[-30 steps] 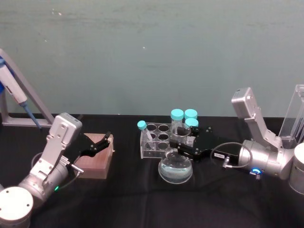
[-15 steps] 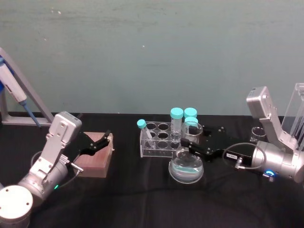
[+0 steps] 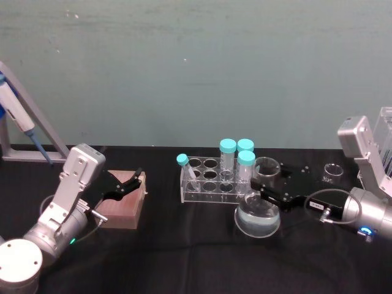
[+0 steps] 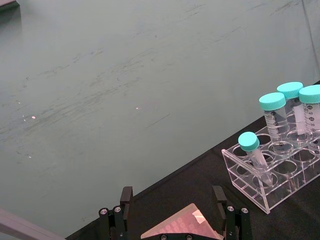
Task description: Place the experimental apparatus aside using one hand.
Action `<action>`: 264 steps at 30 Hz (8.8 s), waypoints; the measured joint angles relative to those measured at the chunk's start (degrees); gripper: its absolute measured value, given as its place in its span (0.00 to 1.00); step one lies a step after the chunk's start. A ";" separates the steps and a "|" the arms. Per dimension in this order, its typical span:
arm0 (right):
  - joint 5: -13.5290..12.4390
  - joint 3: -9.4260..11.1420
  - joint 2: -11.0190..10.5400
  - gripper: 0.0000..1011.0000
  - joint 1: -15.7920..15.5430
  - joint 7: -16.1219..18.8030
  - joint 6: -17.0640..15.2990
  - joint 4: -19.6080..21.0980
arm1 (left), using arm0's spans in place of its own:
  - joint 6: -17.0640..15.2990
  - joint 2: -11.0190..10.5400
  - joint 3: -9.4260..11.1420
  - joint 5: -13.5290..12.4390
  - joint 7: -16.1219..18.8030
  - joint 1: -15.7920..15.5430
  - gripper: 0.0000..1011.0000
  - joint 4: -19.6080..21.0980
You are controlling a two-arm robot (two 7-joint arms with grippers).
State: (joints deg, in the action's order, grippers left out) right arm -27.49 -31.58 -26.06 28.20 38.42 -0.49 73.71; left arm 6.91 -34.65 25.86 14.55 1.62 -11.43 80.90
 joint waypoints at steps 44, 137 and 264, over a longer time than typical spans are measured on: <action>2.71 10.08 -1.64 0.45 -7.39 -14.02 -5.47 3.17 | 0.00 0.00 0.00 0.00 0.00 0.00 0.99 0.00; 7.75 16.37 2.05 0.45 -7.59 -16.06 -7.30 -1.75 | 0.00 0.00 0.00 0.00 0.00 0.00 0.99 0.00; 4.48 20.97 -0.14 0.99 -17.04 -19.84 -11.45 11.77 | 0.00 0.00 0.00 0.00 0.00 0.00 0.99 0.00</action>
State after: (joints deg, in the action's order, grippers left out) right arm -23.01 -10.60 -26.20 11.15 18.57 -11.94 85.48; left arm 6.91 -34.65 25.86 14.55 1.62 -11.43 80.90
